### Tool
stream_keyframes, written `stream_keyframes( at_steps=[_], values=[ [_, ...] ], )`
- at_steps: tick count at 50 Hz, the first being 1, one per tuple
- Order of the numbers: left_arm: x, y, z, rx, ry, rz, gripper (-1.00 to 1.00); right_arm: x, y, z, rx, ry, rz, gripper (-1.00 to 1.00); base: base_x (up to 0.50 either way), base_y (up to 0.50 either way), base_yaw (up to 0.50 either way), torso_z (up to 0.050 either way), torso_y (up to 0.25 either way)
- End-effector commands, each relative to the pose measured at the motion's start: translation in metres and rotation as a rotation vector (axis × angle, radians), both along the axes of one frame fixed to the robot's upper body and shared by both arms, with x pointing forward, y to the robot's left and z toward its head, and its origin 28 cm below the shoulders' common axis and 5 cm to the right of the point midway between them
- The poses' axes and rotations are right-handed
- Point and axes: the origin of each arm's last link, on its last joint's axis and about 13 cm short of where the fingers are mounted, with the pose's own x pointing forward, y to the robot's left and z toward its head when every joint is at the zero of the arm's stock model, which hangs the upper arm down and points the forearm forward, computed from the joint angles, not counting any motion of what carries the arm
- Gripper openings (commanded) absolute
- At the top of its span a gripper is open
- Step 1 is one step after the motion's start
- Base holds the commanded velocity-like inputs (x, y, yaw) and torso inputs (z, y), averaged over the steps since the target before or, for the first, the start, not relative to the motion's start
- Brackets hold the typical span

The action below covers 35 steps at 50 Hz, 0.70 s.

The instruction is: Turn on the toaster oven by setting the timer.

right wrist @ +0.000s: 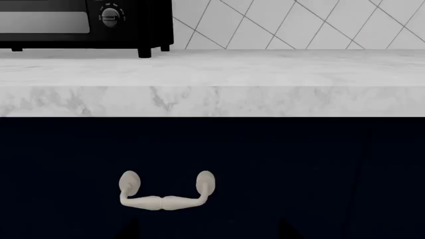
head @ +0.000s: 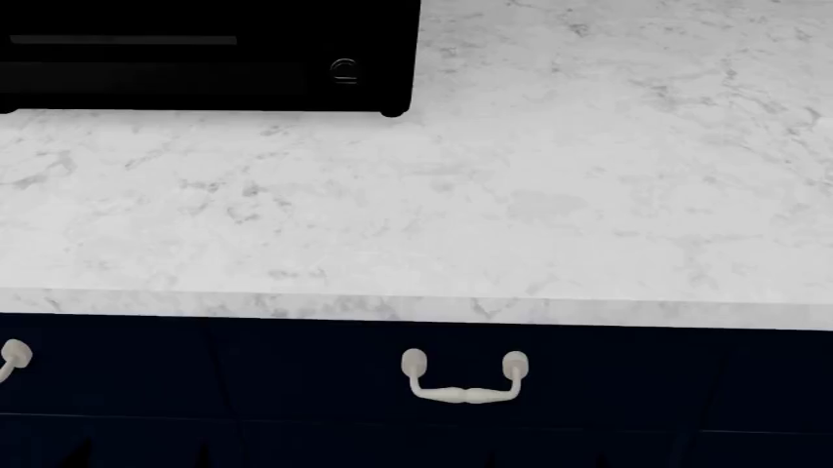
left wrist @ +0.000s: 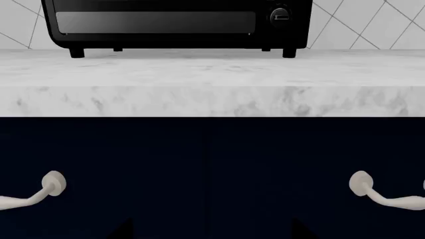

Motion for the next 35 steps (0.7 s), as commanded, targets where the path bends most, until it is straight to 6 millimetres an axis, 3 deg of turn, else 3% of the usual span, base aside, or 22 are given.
stream_keyframes(
  at_steps=[1, 6, 12, 20, 35],
  values=[
    [-0.001, 0.0, 0.0, 0.0, 0.0, 0.0, 1.0, 0.0, 0.0, 0.0, 0.0, 0.0, 0.0, 1.0, 0.0, 0.0, 0.0, 0.0, 0.0],
    [-0.005, -0.006, 0.004, -0.11, 0.016, -0.007, 1.0, 0.001, 0.003, 0.0, -0.005, 0.01, 0.006, 1.0, 0.0, 0.0, 0.0, 0.0, 0.0],
    [-0.006, -0.009, 0.008, -0.077, -0.019, -0.034, 1.0, 0.0, 0.004, 0.0, -0.015, 0.013, 0.006, 1.0, 0.0, 0.0, 0.0, 0.006, 0.0],
    [0.002, -0.014, 0.018, -0.071, -0.069, -0.056, 1.0, 0.002, 0.003, 0.0, -0.023, 0.006, 0.003, 1.0, 0.0, 0.0, 0.0, 0.05, 0.0],
    [0.014, -0.02, 0.015, -0.056, -0.084, -0.076, 1.0, 0.006, 0.005, 0.008, -0.031, -0.008, 0.018, 1.0, 0.0, 0.0, 0.0, 0.05, 0.0]
  ],
)
